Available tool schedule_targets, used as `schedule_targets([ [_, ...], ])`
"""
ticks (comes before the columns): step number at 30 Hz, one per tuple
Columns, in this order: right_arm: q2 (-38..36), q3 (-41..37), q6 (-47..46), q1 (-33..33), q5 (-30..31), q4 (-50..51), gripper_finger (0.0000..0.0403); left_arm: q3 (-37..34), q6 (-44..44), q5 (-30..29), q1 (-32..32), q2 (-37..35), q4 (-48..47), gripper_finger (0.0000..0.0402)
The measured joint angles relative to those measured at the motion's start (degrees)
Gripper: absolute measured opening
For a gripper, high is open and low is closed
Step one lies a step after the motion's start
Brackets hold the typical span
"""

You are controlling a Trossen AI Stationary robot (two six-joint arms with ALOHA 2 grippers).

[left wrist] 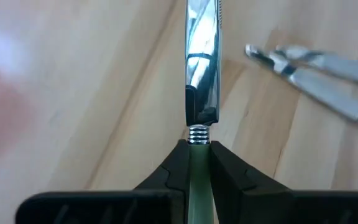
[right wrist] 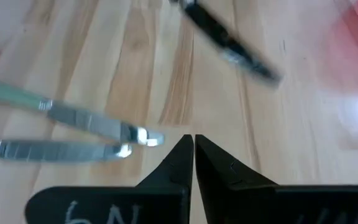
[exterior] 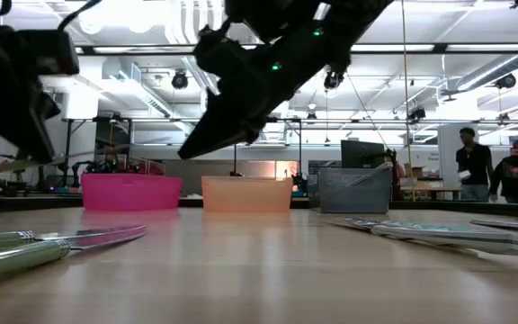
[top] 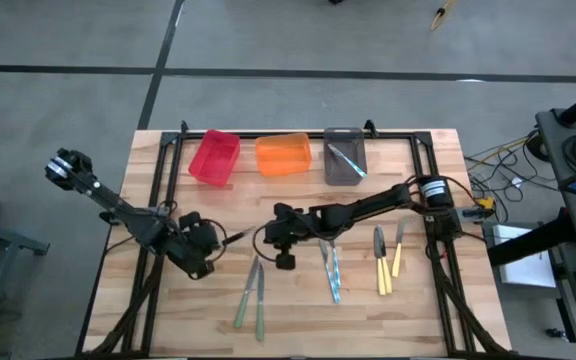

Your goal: Sort silverware by color (type)

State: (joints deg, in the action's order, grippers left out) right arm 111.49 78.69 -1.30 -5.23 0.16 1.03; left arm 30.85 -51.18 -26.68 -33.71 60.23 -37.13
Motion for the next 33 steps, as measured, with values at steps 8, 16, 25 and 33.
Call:
schedule_targets([
  [8,-11.0,-9.4,1.0,0.0,2.5,-0.3,0.0009,1.9,2.7,-7.2,1.4,-4.6,0.5,0.0021],
  [16,-23.3,-20.6,2.7,-0.1,8.0,-3.3,0.0009,9.6,3.1,-8.3,10.4,-6.1,-8.4,0.002],
  [25,-35.2,-29.4,3.1,-0.1,9.1,-4.6,0.0009,19.5,9.7,-1.0,33.0,-5.6,-23.3,0.002],
  [33,-41.0,-33.2,4.4,-0.1,9.1,-4.5,0.0009,20.9,24.9,19.0,61.8,-2.4,-24.3,0.002],
])
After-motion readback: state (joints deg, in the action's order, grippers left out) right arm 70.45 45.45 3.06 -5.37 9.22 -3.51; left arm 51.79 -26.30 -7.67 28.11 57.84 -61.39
